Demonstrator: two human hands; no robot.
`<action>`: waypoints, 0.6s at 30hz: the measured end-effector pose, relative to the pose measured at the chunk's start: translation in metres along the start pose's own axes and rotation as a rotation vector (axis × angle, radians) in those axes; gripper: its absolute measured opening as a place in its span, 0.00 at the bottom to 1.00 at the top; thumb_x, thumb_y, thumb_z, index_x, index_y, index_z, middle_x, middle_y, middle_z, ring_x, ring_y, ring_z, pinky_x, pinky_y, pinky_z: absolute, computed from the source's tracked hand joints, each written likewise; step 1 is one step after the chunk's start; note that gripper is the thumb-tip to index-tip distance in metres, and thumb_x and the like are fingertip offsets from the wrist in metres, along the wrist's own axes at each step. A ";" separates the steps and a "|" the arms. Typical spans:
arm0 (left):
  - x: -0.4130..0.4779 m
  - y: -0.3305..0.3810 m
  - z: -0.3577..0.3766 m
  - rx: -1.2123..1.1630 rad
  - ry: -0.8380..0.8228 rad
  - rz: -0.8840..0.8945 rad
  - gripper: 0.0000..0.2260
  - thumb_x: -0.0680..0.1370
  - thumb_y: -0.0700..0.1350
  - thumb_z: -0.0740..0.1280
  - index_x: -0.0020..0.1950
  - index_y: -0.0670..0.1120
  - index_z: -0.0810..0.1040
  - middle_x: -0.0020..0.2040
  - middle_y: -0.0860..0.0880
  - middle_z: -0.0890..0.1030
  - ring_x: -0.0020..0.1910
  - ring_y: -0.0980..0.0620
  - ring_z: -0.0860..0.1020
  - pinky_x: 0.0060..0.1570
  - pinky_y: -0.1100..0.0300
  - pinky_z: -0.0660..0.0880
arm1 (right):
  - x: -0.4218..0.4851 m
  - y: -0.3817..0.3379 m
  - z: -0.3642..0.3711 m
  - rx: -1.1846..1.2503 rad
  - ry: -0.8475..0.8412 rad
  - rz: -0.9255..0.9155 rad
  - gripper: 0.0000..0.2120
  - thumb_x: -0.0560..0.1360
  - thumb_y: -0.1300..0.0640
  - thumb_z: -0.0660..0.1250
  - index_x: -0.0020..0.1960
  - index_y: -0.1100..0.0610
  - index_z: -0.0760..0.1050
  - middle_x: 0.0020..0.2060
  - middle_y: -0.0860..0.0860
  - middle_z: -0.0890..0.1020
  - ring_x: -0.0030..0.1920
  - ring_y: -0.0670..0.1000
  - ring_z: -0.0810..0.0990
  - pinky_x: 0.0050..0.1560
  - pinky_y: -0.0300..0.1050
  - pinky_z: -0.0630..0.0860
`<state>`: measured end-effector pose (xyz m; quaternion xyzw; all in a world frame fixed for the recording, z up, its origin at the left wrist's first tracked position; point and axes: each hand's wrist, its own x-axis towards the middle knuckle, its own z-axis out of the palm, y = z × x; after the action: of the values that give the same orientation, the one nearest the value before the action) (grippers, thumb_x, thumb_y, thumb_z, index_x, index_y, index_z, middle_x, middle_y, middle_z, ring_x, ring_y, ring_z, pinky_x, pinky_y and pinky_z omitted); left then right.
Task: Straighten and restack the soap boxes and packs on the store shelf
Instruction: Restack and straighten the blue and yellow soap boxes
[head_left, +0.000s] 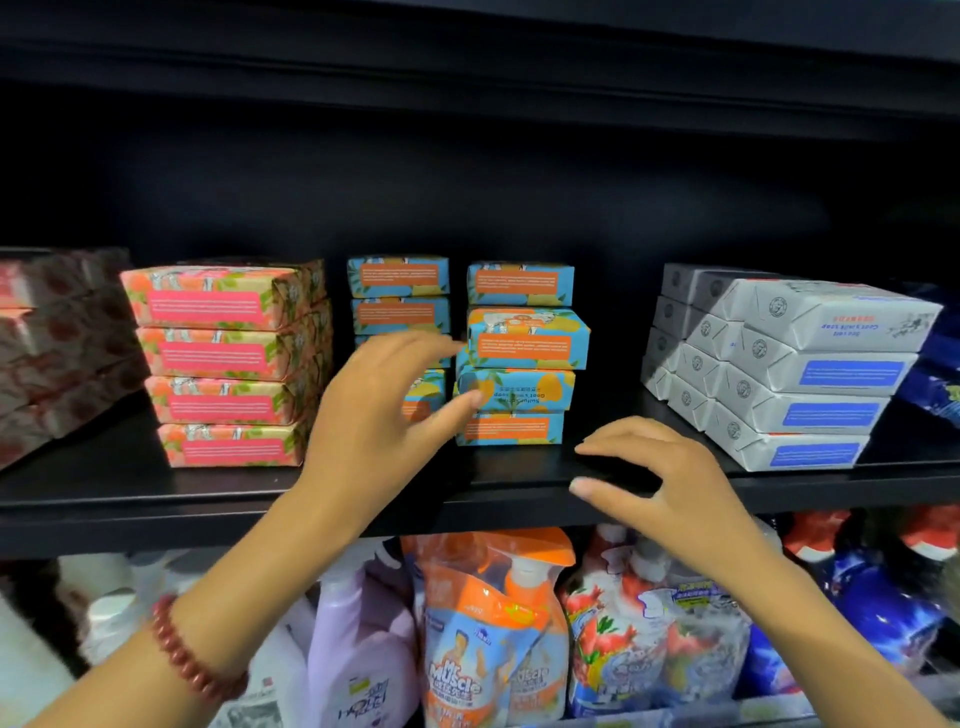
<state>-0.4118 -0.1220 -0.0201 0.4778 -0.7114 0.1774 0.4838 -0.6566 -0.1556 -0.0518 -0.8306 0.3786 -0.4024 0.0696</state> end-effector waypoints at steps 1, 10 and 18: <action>-0.012 -0.004 -0.006 0.002 -0.006 -0.021 0.15 0.72 0.52 0.71 0.52 0.43 0.81 0.50 0.49 0.82 0.51 0.50 0.79 0.52 0.57 0.72 | 0.000 -0.005 0.003 0.040 0.075 -0.037 0.16 0.69 0.44 0.71 0.50 0.54 0.82 0.47 0.43 0.80 0.51 0.41 0.77 0.53 0.30 0.70; -0.063 -0.031 -0.043 0.081 -0.269 -0.191 0.21 0.69 0.61 0.68 0.47 0.46 0.84 0.47 0.54 0.83 0.47 0.54 0.80 0.46 0.57 0.76 | 0.056 -0.086 0.063 -0.080 -0.037 -0.246 0.14 0.75 0.54 0.68 0.58 0.58 0.78 0.55 0.51 0.80 0.58 0.51 0.75 0.59 0.44 0.71; -0.079 -0.045 -0.059 0.108 -0.226 -0.163 0.18 0.68 0.57 0.72 0.47 0.43 0.84 0.46 0.51 0.84 0.46 0.51 0.81 0.47 0.66 0.70 | 0.106 -0.115 0.116 -0.649 -0.293 -0.139 0.08 0.78 0.61 0.61 0.57 0.60 0.69 0.53 0.57 0.75 0.52 0.57 0.73 0.38 0.47 0.65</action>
<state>-0.3367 -0.0615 -0.0693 0.5764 -0.7096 0.1207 0.3869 -0.4661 -0.1689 -0.0154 -0.8819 0.4154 -0.1418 -0.1717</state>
